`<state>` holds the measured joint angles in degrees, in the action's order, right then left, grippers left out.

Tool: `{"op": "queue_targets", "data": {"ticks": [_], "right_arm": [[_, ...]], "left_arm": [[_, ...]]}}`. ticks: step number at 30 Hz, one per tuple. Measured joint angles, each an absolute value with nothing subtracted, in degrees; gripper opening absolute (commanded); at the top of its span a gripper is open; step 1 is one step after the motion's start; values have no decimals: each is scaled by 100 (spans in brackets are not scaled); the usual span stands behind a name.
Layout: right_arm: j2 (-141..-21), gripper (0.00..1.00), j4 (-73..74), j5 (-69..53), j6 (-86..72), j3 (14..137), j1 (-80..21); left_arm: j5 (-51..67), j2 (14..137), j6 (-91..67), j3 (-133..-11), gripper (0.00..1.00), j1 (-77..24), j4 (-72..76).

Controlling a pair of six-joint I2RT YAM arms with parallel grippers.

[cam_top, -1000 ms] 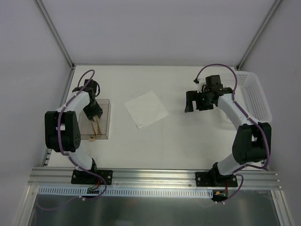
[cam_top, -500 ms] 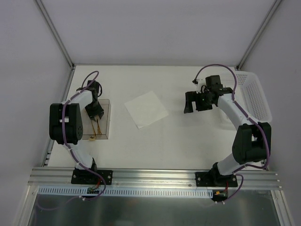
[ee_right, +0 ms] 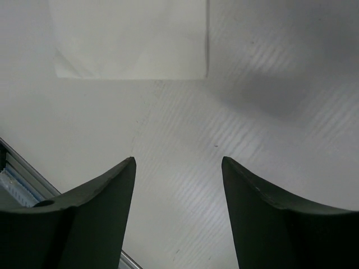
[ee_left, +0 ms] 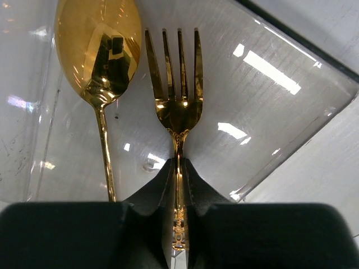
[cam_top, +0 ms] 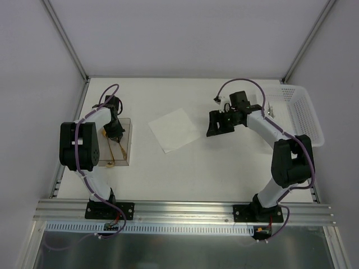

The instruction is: Place the utensils on the paper napkin and roll it up

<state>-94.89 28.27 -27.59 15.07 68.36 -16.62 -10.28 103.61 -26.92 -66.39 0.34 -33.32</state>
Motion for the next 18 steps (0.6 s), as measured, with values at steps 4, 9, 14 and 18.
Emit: {"op": "queue_targets", "data": {"ticks": [4,9,14,18], "right_arm": [[-9852,59,2561,-2773,1160,7028,-2126],[-10315,55,2364,-2709,858,7540,-2692],[-10669,49,2209,-2296,213,7942,-3098],[-10940,47,2167,-1935,-263,8097,-3304]], "left_arm": [[-1004,10361,-2692,-6637,0,34,-3323],[-993,10331,-2692,-6589,0,34,-3275],[-985,10248,-2705,-6488,0,34,-3183],[-932,10134,-2762,-6353,0,36,-3094]]}}
